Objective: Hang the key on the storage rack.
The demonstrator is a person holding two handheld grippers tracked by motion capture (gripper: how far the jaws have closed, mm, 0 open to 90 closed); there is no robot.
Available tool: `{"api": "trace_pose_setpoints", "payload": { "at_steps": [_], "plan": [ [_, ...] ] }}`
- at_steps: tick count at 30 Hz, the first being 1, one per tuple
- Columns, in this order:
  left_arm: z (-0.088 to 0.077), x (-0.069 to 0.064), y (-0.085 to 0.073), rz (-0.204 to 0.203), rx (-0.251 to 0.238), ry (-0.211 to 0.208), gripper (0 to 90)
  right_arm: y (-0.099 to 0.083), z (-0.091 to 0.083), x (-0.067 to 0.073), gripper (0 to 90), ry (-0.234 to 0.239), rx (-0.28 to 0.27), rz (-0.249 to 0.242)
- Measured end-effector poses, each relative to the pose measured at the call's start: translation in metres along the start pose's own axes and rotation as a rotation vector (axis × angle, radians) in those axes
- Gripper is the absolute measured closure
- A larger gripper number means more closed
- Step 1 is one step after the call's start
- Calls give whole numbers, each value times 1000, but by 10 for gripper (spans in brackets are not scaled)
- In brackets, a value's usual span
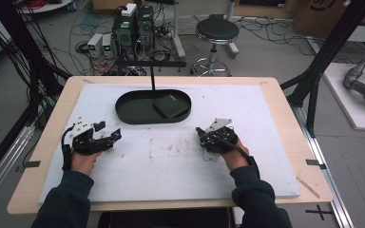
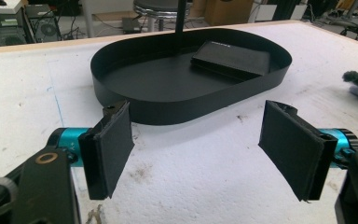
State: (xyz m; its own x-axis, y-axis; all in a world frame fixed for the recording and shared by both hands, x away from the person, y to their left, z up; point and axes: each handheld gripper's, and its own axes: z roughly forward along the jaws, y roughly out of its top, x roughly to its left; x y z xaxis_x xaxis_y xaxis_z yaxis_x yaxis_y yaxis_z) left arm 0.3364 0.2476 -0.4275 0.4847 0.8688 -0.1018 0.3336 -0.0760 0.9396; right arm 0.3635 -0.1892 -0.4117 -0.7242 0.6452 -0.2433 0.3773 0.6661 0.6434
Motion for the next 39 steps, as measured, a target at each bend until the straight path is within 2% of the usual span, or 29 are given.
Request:
{"api": "trace_pose_setpoints", "payload": {
  "at_steps": [2, 3, 5, 6, 8, 9, 11, 12, 13, 14, 16, 17, 18, 19, 21, 23, 25, 26, 27, 28, 29, 31, 33, 35, 38, 39],
  "plan": [
    [0, 0, 0, 1, -1, -1, 256, 0, 0, -3, 528, 30, -21, -65],
    [0, 0, 0, 1, -1, -1, 257, -1, 0, -5, 529, 62, -42, -109],
    [-1, 0, 0, -4, -2, 0, 257, -2, 0, -8, 492, 129, -92, -135],
    [-1, 1, 0, -4, -3, 0, 257, -3, 0, -9, 445, 127, -94, -114],
    [-1, 1, 0, -7, -4, 2, 256, -2, 0, -11, 275, 88, -77, 7],
    [-1, 1, 0, -9, -5, 3, 257, -2, -1, -11, 241, 65, -75, 62],
    [-1, 2, 0, -8, -6, 2, 257, -4, -6, -9, 214, 2, -65, 160],
    [-1, 2, 0, -9, -5, 1, 257, -5, -7, -7, 212, -15, -54, 206],
    [-1, 2, 0, -8, -4, 1, 257, -8, -7, -4, 202, -23, -33, 267],
    [-1, 2, 0, -8, -3, 2, 257, -9, -4, -1, 202, -16, -18, 292],
    [0, 1, 0, -7, -4, -1, 258, -10, 4, 3, 204, 5, 27, 289],
    [0, 0, 0, -6, -4, -2, 258, -10, 7, 4, 221, 31, 36, 294],
    [0, 0, 0, -4, -4, -4, 258, -9, 9, 4, 274, 41, 34, 292],
    [0, 1, 0, -4, -3, -3, 258, -8, 7, 3, 311, 46, 30, 267],
    [0, 1, 0, -6, -3, -1, 258, -6, 6, 0, 338, 61, 38, 209],
    [-1, 1, 0, -8, -4, -1, 258, -6, 5, -5, 342, 69, 29, 91],
    [-1, 1, 0, -5, -2, -2, 258, -7, 3, -11, 330, 88, 28, -7],
    [-1, 1, 0, -6, -3, -1, 258, -8, 2, -14, 312, 83, 22, -17],
    [-1, 2, 0, -8, -4, -1, 258, -9, 0, -17, 294, 72, 11, -2],
    [-1, 2, 0, -10, -5, -2, 258, -11, -1, -20, 261, 67, -2, 35],
    [-1, 2, 0, -11, -5, 1, 258, -12, -3, -22, 227, 52, -8, 89],
    [-1, 3, 0, -11, -4, 3, 258, -15, -7, -21, 217, 16, -27, 176],
    [0, 2, 0, -14, -5, 1, 258, -17, -7, -14, 207, -23, 9, 189],
    [0, 2, 0, -10, -4, 0, 258, -17, -2, -6, 207, -36, 35, 213],
    [0, 2, 0, -11, -6, -1, 259, -14, 8, 3, 212, -67, 83, 184],
    [0, 2, 0, -11, -6, 0, 259, -13, 11, 4, 243, -89, 101, 175]
  ]
}}
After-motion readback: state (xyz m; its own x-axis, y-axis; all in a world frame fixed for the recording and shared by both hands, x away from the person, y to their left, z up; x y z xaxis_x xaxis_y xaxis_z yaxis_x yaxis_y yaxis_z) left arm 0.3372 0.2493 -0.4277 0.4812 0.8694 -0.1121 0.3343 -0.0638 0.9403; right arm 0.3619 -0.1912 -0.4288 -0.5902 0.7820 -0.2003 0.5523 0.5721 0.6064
